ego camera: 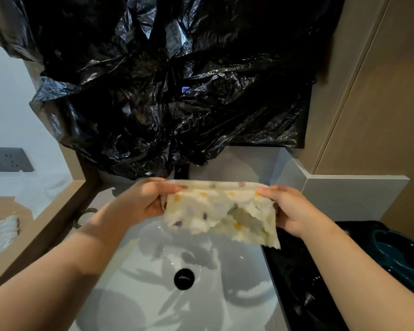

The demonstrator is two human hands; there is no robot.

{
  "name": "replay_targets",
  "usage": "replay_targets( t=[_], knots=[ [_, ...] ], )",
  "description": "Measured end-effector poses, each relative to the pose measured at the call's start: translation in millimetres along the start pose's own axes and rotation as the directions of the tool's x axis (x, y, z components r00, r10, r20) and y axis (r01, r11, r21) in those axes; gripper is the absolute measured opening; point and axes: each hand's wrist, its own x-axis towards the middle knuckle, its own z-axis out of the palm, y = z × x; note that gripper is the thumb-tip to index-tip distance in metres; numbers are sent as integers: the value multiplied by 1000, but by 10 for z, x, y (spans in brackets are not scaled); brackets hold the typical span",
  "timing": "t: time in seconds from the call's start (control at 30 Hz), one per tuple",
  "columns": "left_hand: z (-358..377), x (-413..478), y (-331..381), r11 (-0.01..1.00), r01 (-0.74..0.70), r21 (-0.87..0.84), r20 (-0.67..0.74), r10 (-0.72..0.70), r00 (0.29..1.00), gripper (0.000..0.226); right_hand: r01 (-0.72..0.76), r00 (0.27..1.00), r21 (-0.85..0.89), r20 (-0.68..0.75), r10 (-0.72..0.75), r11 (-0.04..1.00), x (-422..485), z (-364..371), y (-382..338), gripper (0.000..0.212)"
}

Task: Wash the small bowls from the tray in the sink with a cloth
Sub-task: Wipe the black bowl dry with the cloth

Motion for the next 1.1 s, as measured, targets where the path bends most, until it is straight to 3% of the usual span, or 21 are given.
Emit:
replay_targets(
  t=[0.1,0.2,0.33,0.4,0.5,0.63,0.77,0.9,1.03,1.1],
  knots=[
    [326,-17,-155,987,93,131,-185,-68,980,8,131,974,-214,-155,-166,968,3,166,135,26],
    [707,54,-351,991,38,127,-138,-21,990,22,246,950,-370,-92,-299,896,-87,448,203,25],
    [963,-33,-396,997,-43,68,8,42,999,63,57,989,-190,145,-29,980,-267,596,171,56],
    [911,-38,-430,997,-72,24,14,71,997,69,7,973,-60,232,7,998,-316,521,146,54],
    [830,-55,-454,994,-107,-8,23,107,994,51,44,966,4,255,-43,999,-333,404,137,17],
    [765,-99,-415,986,-85,-144,89,98,991,19,124,992,-137,-7,-127,983,-264,263,206,24],
    [793,-184,-354,958,-34,-285,213,98,972,16,-78,979,-8,189,78,997,-306,109,332,44],
    [924,-202,-339,979,-63,-195,228,108,968,16,-129,925,147,374,65,981,-458,-173,346,30],
    [1177,-182,-442,994,-109,-10,229,108,967,17,-31,949,194,314,-32,980,-617,-510,324,32],
    [1358,-193,-485,996,-84,-25,249,88,965,18,95,966,15,242,-96,995,-726,-649,303,18]
  ],
)
